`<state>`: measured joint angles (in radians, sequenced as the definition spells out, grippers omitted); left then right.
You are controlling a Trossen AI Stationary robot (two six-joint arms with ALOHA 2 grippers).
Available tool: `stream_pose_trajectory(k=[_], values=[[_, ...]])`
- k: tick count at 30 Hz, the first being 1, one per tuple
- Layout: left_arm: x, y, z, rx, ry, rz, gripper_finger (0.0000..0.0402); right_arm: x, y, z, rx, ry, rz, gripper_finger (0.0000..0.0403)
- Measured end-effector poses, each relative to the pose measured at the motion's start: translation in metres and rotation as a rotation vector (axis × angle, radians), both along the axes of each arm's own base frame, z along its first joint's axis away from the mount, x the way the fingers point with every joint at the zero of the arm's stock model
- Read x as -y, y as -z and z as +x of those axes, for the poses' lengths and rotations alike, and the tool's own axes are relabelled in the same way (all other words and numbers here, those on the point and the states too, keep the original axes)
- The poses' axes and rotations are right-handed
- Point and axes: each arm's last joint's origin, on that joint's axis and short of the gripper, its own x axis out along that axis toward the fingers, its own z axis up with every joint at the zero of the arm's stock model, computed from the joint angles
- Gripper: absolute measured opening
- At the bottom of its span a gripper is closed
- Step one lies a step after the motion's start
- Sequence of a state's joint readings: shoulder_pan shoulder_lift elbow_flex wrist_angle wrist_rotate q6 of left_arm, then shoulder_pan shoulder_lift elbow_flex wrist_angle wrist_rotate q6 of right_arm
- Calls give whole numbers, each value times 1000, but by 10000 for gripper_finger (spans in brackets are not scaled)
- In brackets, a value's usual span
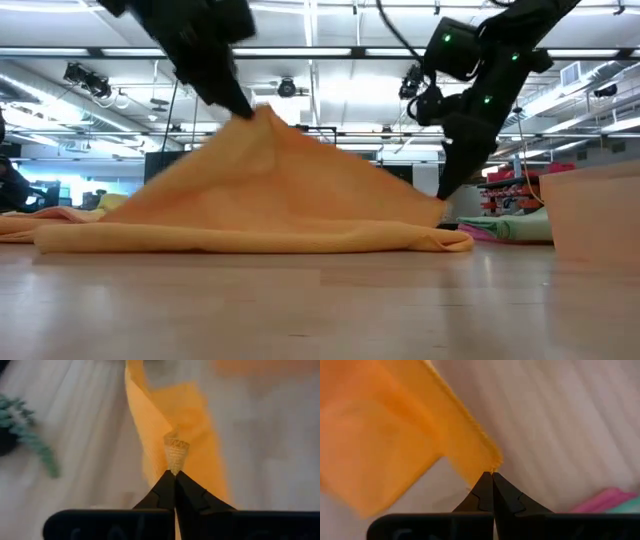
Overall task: Fold microfiber towels
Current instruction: Fold the right orange microfiber towel
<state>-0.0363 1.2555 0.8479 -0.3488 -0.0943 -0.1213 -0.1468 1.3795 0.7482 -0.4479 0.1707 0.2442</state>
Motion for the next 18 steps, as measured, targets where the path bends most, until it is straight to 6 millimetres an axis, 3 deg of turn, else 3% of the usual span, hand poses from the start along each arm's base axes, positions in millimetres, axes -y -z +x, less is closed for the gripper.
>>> stream_pose_trajectory(k=[5,10,14,18], values=[[10,2,-32,156,25,-238,6,-35,-4,7,47,-107,18,0],[38,-5,-39,359,167,-457,7,-70,-16,9,103,-214,105,0],[65,-30,-40,495,313,-500,5,-105,-48,6,243,-354,154,0],[84,-66,-42,637,374,-467,8,-133,-105,0,482,-481,149,0]])
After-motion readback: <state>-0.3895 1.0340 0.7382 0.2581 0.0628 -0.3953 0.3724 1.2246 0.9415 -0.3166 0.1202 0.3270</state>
